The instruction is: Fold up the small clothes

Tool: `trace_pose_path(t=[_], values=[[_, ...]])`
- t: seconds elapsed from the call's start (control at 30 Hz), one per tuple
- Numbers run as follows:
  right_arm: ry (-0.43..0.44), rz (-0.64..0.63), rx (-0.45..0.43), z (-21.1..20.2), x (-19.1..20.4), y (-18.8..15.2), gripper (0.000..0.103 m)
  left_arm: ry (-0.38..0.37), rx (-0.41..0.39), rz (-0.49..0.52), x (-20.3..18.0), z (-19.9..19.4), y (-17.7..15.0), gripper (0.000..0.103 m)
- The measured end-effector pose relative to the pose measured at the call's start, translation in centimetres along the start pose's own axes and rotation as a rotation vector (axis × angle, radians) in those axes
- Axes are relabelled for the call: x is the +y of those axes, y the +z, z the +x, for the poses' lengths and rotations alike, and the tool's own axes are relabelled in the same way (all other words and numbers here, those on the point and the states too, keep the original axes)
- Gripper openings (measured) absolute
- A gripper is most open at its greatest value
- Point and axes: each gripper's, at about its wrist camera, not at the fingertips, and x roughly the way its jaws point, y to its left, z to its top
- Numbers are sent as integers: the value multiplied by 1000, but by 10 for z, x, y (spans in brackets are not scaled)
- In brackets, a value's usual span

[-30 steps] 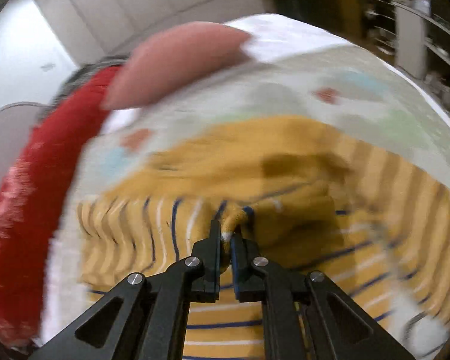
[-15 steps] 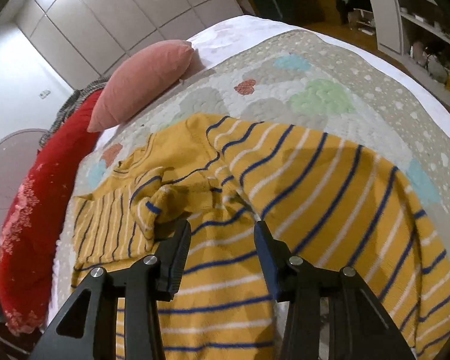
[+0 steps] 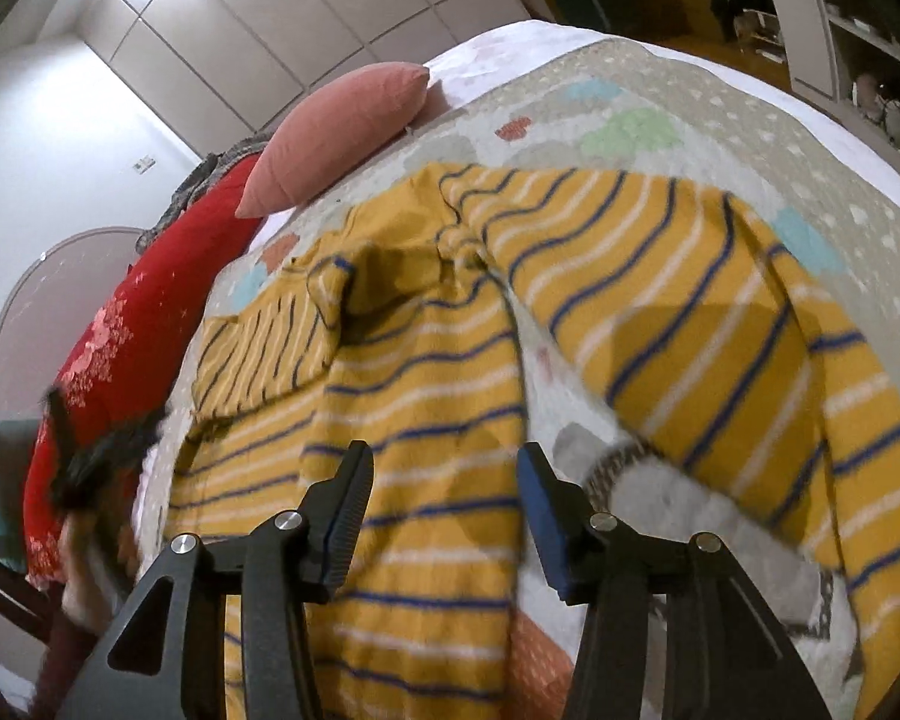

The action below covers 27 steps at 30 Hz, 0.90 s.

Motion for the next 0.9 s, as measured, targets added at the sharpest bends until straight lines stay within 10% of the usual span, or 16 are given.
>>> trace_pose_path(t=[0.1,0.17,0.27,0.6,0.7,0.9], values=[[-22,-7,-4,-7,-4,-6,54,3,64,-12,-6,36,14,89],[-49,-16,-11,-12,-8,-8,54,8,136,46,-15,50,17,15],[-62,-26,-23,-16,-10,-5,54,33,92,38,-6,35,22,12],[-32,-63,-17,10,11,20,54,322,50,-67,54,17,23,31],[-20,-72,-23,26,25,44,56,233,35,-105,67,-11,11,34],[-68,-15,-4,82,28,104,67,92,-69,-59,41,-83,-45,73]])
